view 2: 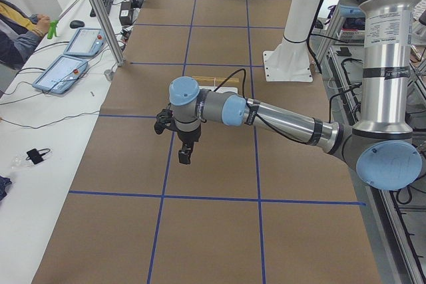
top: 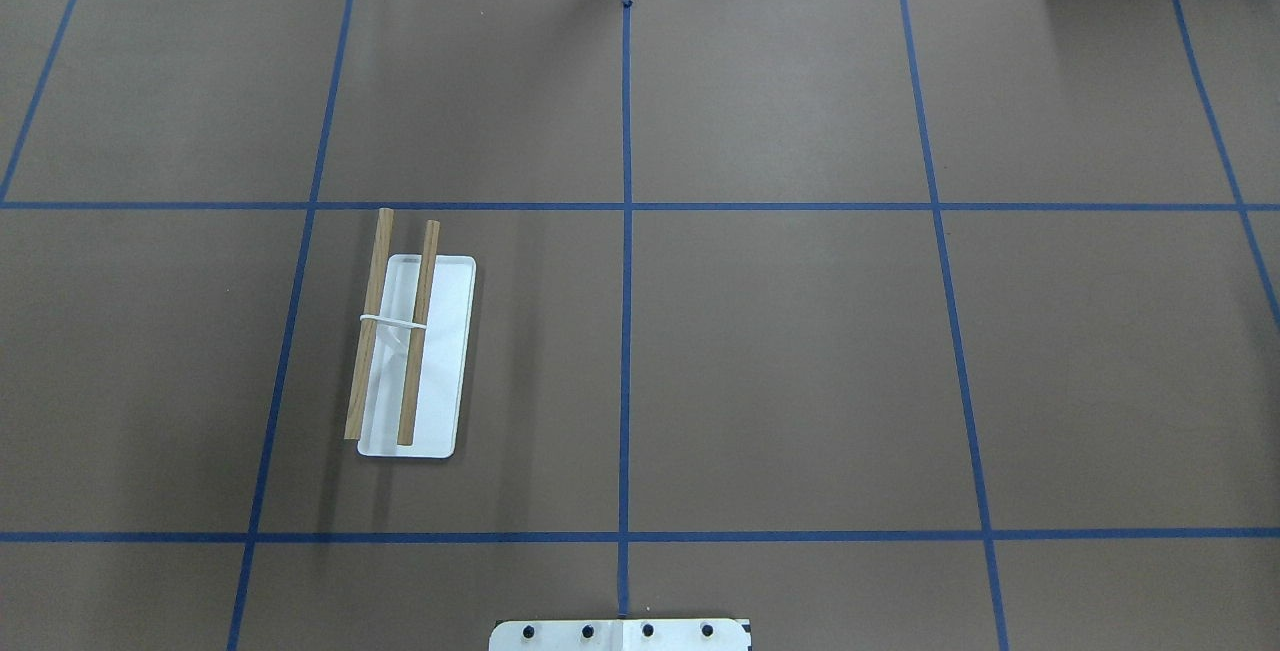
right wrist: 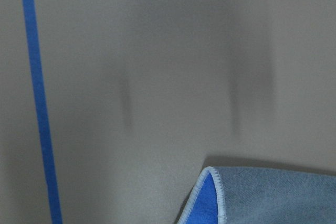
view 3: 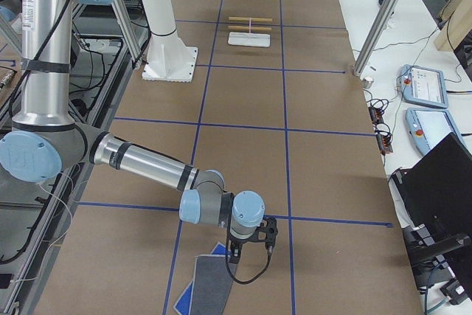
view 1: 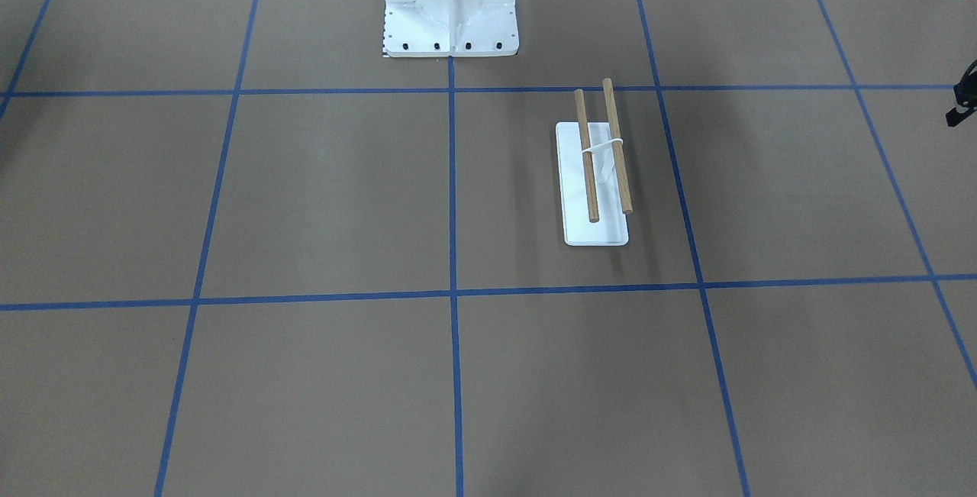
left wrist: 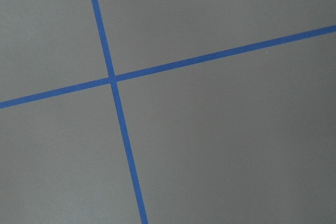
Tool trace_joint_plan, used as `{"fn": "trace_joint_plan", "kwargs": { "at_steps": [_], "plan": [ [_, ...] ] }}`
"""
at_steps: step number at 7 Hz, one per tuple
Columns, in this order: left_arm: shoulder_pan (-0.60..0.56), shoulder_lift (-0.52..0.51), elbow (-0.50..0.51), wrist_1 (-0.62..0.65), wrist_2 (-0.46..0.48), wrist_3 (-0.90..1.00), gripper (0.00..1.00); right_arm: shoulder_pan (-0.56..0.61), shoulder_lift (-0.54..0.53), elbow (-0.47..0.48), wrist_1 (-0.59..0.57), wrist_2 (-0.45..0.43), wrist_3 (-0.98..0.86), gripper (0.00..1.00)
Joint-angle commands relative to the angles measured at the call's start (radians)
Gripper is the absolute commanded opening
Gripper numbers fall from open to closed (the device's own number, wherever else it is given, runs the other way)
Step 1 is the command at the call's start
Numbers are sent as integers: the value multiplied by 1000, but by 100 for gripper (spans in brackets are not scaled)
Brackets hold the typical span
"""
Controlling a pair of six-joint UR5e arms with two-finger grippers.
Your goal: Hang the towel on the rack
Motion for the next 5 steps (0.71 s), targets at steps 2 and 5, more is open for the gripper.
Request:
{"fn": "trace_joint_plan", "kwargs": {
  "at_steps": [2, 5],
  "plan": [
    [-1, 0, -6, 0, 0, -5, 98, -32, -4, -61, 38, -1, 4, 99],
    [-1, 0, -8, 0, 0, -7, 98, -55, -5, -153, 187, 2, 28, 87]
  ]
}}
